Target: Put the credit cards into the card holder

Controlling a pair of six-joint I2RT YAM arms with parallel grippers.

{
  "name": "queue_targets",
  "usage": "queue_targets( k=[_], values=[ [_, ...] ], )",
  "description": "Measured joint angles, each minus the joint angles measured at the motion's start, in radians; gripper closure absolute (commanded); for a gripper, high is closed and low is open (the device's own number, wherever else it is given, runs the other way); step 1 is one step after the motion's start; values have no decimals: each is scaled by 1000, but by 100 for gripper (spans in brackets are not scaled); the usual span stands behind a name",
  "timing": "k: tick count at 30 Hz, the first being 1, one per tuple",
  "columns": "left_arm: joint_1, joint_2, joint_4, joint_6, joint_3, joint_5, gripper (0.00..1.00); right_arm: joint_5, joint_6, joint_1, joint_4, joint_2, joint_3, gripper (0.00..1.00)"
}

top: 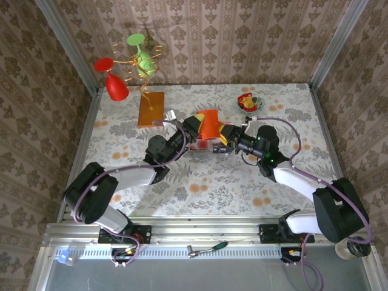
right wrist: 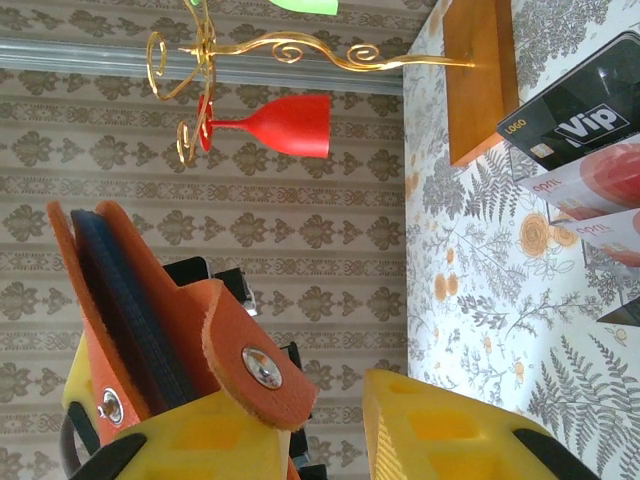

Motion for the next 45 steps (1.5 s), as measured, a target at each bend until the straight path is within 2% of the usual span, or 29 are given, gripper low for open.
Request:
queue_targets(
  k=[8, 18, 28, 41, 43, 45],
  values=[
    [0, 26, 2, -1, 16, -9, 100, -2, 14, -13, 13, -26, -19, 60],
    [-7, 53, 9, -22, 36, -43, 100, -3, 34, -14, 39, -110, -32, 60],
    [-12, 74, 8, -38, 87, -75, 100, -7, 47, -3, 43, -126, -32, 60],
    [-29, 79, 8, -38, 95, -88, 100, -8, 48, -4, 55, -70, -2, 76],
    [-30, 79, 8, -38, 95, -93, 100, -8, 48, -5, 57, -63, 8, 80],
    [-30, 79, 8, -37, 94, -96, 100, -9, 52, -5, 60, -58, 16, 88]
  ],
)
